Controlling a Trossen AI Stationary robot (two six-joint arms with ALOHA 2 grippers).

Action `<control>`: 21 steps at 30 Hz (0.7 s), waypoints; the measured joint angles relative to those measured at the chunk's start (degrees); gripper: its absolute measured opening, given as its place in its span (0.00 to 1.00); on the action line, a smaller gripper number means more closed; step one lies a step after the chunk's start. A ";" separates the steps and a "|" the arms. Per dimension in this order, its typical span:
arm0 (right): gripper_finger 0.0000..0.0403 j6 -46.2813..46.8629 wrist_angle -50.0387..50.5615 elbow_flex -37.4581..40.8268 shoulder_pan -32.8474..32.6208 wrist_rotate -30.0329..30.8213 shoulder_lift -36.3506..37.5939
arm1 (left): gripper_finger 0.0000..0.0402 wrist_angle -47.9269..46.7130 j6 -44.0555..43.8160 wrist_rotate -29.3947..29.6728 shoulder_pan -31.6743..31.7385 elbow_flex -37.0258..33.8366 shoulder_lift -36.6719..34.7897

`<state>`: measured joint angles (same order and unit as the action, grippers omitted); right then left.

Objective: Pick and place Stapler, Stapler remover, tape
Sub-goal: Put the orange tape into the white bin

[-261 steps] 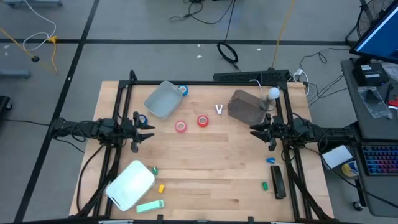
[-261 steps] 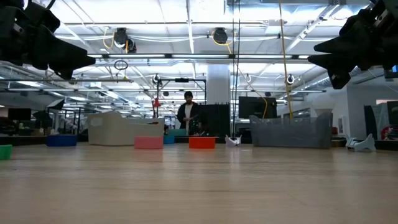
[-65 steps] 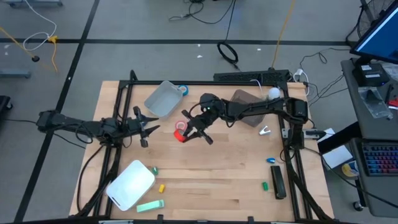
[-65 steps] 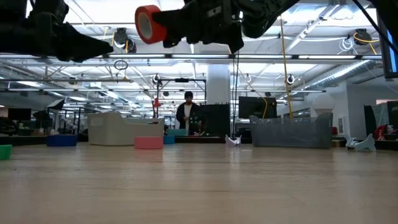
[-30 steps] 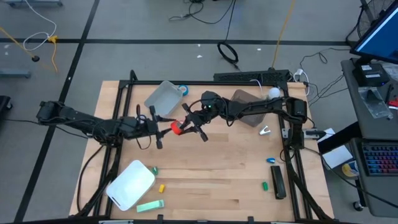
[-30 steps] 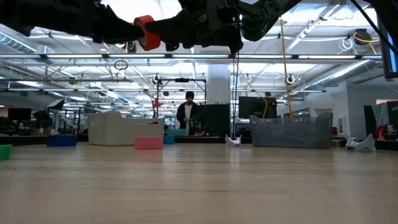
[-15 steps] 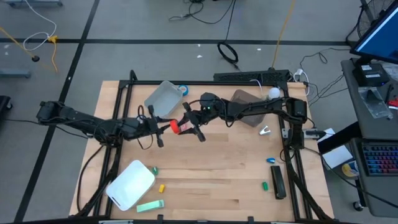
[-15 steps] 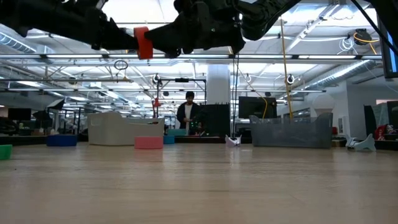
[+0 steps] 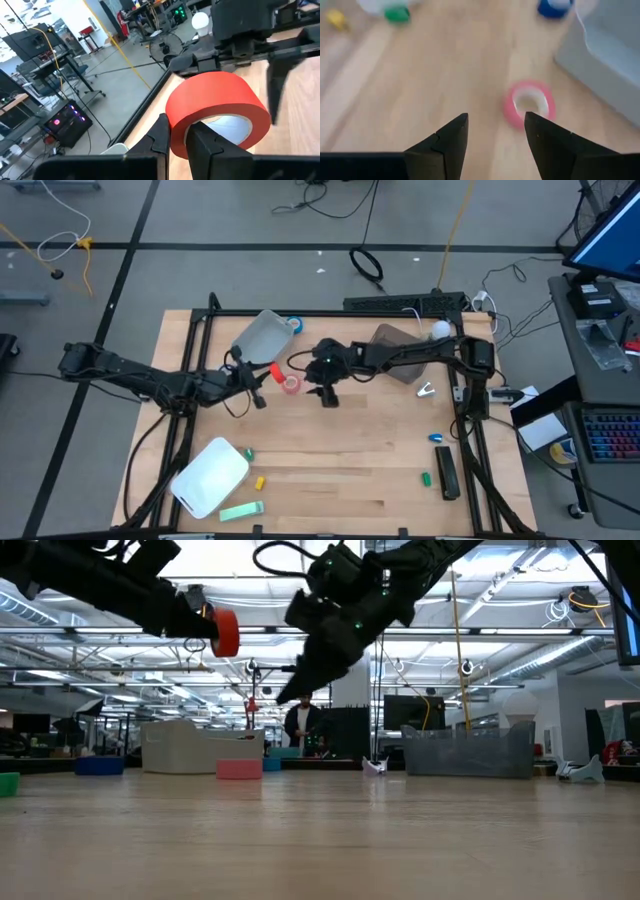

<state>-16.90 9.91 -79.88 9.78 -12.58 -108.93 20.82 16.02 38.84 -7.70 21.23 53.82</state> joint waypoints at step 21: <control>0.43 18.77 41.68 0.81 -3.47 11.09 -0.03 | 0.09 -6.64 -5.43 -2.69 -1.29 1.81 0.02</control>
<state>1.87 51.59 -79.06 6.31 -1.49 -108.97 14.18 10.59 36.14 -8.99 23.04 53.84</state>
